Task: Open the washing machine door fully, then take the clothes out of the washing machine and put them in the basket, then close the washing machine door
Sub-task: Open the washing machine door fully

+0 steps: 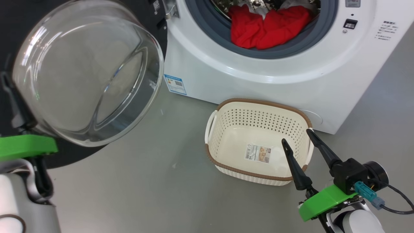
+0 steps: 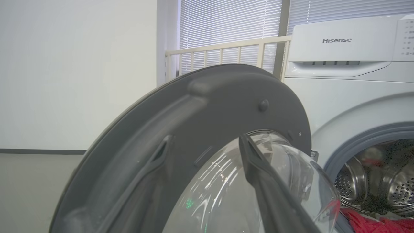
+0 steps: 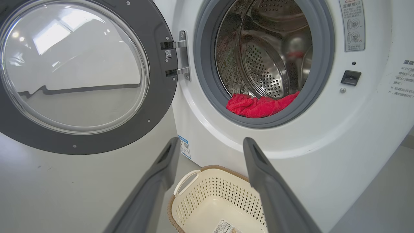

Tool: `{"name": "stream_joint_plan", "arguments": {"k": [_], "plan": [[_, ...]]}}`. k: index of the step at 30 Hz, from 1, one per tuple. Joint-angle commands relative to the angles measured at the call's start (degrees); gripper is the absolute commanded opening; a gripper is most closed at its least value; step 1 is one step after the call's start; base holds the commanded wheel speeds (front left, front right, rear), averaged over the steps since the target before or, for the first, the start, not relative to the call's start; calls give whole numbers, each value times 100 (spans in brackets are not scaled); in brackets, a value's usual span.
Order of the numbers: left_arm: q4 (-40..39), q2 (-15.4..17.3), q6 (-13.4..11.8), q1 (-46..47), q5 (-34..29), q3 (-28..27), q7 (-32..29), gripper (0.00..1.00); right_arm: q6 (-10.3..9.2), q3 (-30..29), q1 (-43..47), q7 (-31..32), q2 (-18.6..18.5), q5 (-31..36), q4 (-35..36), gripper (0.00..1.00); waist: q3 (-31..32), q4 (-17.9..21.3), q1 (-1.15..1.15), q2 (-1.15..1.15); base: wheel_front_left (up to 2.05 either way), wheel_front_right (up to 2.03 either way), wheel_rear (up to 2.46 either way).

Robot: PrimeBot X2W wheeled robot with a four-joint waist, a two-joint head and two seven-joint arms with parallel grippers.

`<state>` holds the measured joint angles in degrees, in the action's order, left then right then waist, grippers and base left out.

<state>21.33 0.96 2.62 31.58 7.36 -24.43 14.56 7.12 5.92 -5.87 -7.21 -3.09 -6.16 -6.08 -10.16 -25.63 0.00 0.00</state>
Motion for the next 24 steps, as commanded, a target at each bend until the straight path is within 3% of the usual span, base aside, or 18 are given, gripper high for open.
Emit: {"name": "stream_joint_plan", "arguments": {"k": [1,11,16,24], "plan": [[-367,196,63,-120,143,108,44,100,36,95,-56,-95,22,-67,102,100,48,97,0,0,0,0,0],[-1348,193,131,-679,630,1787,-5,100,36,-220,-230,-462,22,-227,-153,100,187,770,0,0,0,0,0],[-1512,192,185,-816,764,2173,-151,100,36,-395,-300,-578,22,-258,-217,100,210,1141,0,0,0,0,0],[-1666,222,210,-1146,753,2355,-347,100,36,-562,-338,-706,22,-317,-286,100,269,1689,0,0,0,0,0]]}}
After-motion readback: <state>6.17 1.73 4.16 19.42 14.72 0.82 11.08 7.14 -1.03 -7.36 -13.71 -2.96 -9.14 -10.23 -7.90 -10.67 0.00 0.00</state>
